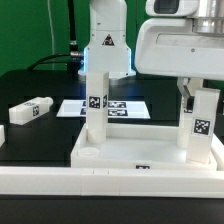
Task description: Assemble desk
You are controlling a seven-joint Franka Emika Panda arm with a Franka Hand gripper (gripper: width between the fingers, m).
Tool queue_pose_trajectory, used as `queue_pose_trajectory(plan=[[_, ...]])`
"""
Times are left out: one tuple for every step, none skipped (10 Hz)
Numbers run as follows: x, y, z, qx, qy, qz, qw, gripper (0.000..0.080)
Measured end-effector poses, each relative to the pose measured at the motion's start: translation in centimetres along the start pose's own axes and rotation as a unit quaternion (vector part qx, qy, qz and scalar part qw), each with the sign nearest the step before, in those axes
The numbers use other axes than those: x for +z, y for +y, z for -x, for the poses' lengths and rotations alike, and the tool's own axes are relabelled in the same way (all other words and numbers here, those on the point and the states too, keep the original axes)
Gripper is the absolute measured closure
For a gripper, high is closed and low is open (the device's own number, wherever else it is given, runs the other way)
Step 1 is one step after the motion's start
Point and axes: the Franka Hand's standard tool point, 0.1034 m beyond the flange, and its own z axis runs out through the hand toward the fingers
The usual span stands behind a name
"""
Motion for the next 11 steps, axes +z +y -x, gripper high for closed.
queue_pose_trajectory(plan=[[0.00, 0.01, 0.00, 0.048, -0.002, -0.003, 0.999, 0.0509], [0.03, -0.04, 0.04, 0.107, -0.006, -0.009, 0.994, 0.0509], [0.03, -0.07, 0.02, 0.150, -0.008, -0.014, 0.989, 0.0509], [0.04, -0.04, 0.01, 0.176, -0.009, -0.014, 0.984, 0.0509], [0.08, -0.06, 0.06, 0.234, -0.014, -0.017, 0.972, 0.0509], [0.10, -0.07, 0.10, 0.286, -0.018, -0.019, 0.958, 0.0509], [0.08, -0.10, 0.16, 0.335, -0.021, -0.017, 0.942, 0.0509], [0.11, -0.01, 0.27, 0.368, -0.029, -0.009, 0.929, 0.0509], [0.12, 0.05, 0.18, 0.396, -0.033, -0.010, 0.918, 0.0509], [0.12, 0.02, 0.21, 0.404, -0.032, -0.010, 0.914, 0.0509], [0.14, 0.03, 0.22, 0.398, -0.032, -0.010, 0.917, 0.0509]])
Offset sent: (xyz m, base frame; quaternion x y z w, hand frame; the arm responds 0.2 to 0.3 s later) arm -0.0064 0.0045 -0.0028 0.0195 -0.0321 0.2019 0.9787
